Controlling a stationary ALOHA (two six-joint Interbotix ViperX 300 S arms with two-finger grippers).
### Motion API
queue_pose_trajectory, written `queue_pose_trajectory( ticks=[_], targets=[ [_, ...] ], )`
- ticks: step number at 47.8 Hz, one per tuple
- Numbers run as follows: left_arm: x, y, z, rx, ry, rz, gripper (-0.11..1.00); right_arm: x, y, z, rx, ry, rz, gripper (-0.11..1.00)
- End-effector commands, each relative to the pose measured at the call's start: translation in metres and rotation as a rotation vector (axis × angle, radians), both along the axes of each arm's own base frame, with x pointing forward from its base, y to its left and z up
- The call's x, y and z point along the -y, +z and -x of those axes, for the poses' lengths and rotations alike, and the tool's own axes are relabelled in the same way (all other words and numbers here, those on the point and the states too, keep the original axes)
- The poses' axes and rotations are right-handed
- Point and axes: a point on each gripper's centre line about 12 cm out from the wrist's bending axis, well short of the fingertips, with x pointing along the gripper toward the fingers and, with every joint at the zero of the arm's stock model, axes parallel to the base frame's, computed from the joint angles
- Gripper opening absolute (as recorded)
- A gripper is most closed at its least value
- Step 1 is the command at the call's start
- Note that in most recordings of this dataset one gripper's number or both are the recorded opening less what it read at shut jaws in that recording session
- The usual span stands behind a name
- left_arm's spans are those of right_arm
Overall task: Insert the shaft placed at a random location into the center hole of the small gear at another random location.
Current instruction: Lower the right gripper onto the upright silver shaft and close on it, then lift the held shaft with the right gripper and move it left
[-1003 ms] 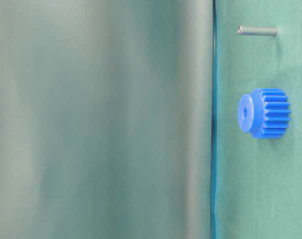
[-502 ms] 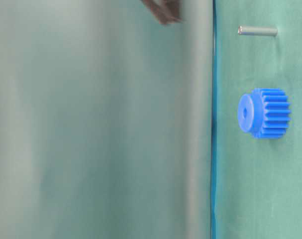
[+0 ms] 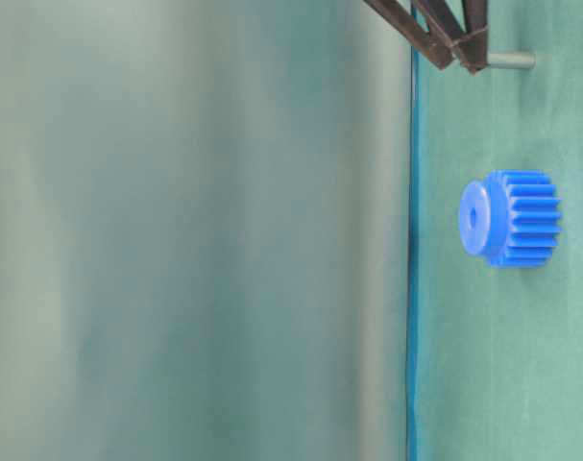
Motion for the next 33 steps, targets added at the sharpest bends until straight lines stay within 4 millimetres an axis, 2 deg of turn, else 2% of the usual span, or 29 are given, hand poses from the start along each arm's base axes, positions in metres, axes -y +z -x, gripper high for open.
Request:
queue_pose_trajectory(
  ticks=[1, 9, 18, 33],
  targets=[
    [-0.0015, 0.0025, -0.0014, 0.006, 0.008, 0.001, 0.00, 0.0018, 0.0052, -0.0037, 0.027, -0.006, 0.006, 0.67],
    [-0.0022, 0.0015, -0.0009, 0.005, 0.011, 0.005, 0.00, 0.0010, 0.0045, -0.0030, 0.024, -0.003, 0.006, 0.55],
    [-0.0025, 0.0002, -0.0009, -0.003, 0.013, 0.005, 0.00, -0.0054, 0.0045, -0.0055, 0.018, 0.045, 0.016, 0.16],
    [-0.0024, -0.0025, -0.0007, -0.023, 0.012, 0.009, 0.00, -0.0060, 0.0040, -0.0045, 0.017, 0.041, 0.006, 0.15]
  ],
)
